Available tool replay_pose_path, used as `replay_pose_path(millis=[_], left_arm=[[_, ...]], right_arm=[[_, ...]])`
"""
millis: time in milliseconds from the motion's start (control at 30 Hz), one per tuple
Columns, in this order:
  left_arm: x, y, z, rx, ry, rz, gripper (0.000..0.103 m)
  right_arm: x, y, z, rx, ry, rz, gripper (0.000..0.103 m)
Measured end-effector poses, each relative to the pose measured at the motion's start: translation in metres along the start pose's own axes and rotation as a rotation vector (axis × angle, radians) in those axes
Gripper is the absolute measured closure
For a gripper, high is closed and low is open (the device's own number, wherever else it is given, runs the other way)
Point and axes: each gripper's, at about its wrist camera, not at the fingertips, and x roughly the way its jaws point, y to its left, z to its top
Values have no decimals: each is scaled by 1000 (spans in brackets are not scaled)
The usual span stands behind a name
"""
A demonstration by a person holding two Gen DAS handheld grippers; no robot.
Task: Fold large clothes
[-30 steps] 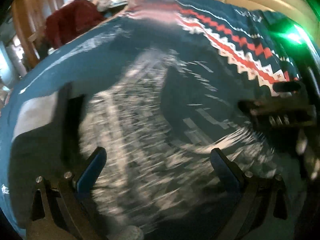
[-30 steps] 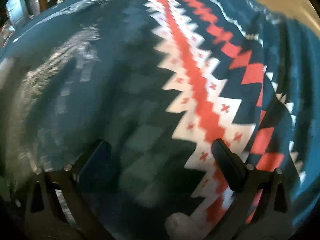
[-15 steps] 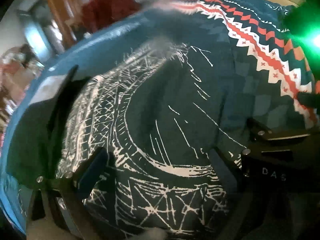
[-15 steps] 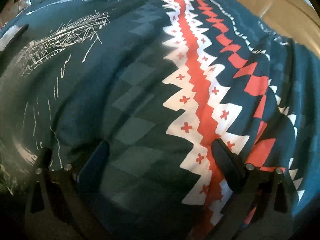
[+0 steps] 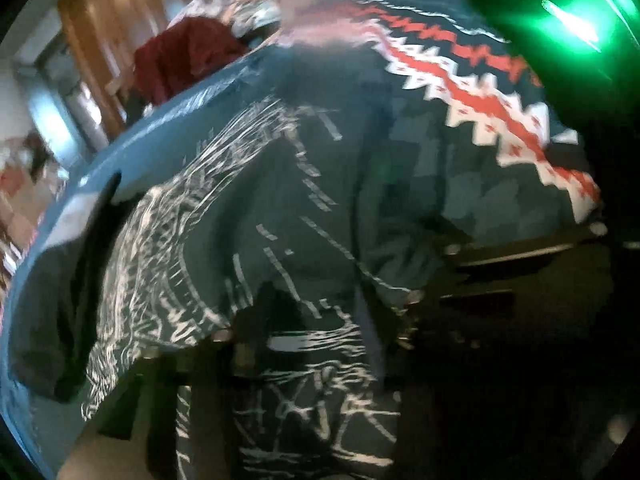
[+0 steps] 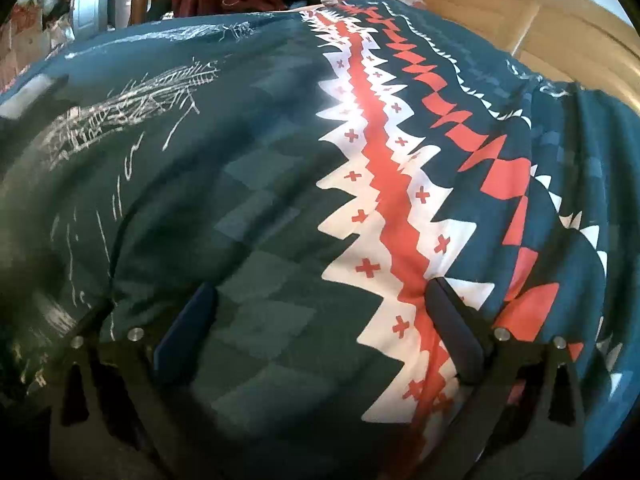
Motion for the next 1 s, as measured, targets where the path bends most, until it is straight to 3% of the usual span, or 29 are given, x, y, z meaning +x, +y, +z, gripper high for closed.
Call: replay_pose_path(millis=[133,267,367,433,533,800,867,1000], left_arm=[[-6,5,17,-13,74,-56,58],[-12,-6,35,31,91,-61,58],[4,-9,36,-25,107,-27,54],[16,-8,24,-76,62,42,51],[10,-18,20,-15,21,109,51],[9,-10,15,-67,12,59,51],[11,-5,13,-125,19,45,51],[11,-8,0,-198,-38,96,46]], right_arm=[[-3,-9,9,71,16,46,0],[8,-12,26,101,14,48,0],[17,-10,28,97,40,8,0],[17,0,25,66,24,-55,0],[17,-2,24,71,12,-43,0],[14,0,22,69,33,-69,0],[13,0,24,77,56,-70,0],[7,0,15,92,32,-44,0]])
